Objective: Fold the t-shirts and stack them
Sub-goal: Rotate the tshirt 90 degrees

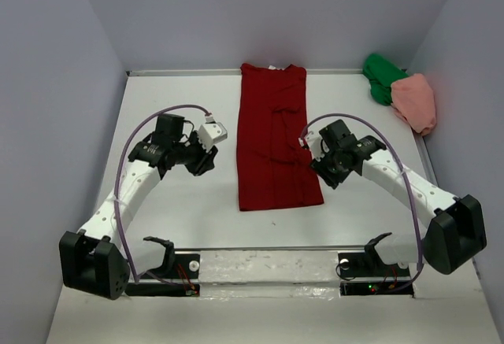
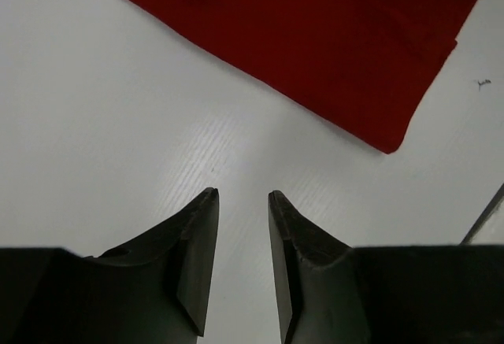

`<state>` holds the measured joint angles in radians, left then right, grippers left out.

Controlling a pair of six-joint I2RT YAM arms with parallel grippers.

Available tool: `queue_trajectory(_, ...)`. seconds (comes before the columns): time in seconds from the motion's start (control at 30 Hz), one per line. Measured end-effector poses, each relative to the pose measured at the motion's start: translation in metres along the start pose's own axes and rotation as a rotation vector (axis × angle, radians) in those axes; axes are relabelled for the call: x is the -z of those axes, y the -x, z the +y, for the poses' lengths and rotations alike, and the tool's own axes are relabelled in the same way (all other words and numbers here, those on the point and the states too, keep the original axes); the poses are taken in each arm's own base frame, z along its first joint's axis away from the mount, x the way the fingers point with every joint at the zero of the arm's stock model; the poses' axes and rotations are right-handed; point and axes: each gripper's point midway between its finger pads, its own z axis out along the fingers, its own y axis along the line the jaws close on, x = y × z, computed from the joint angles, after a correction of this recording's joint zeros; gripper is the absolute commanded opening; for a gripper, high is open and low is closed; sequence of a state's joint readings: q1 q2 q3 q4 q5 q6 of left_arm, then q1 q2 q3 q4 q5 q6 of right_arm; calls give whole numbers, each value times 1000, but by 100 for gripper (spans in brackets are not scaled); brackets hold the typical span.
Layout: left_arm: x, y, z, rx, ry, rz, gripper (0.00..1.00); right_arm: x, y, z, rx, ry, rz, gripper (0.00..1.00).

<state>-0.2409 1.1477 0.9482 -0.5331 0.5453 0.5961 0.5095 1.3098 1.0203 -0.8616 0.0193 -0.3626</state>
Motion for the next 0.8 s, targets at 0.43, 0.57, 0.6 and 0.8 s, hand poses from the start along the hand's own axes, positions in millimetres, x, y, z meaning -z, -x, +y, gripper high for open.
queue_trajectory(0.43, -22, -46, -67, -215, -118, 169, 37, 10, -37, 12, 42, 54, 129, 58)
queue_trajectory(0.57, -24, -61, -78, -262, -124, 185, 38, 12, -36, 19, 43, 94, 114, 58)
queue_trajectory(0.6, -26, -64, -81, -271, -132, 192, 39, 9, -36, 23, 38, 113, 119, 58)
queue_trajectory(0.8, -34, -64, -92, -278, -195, 194, 42, -18, -47, 31, 16, 172, 240, 57)
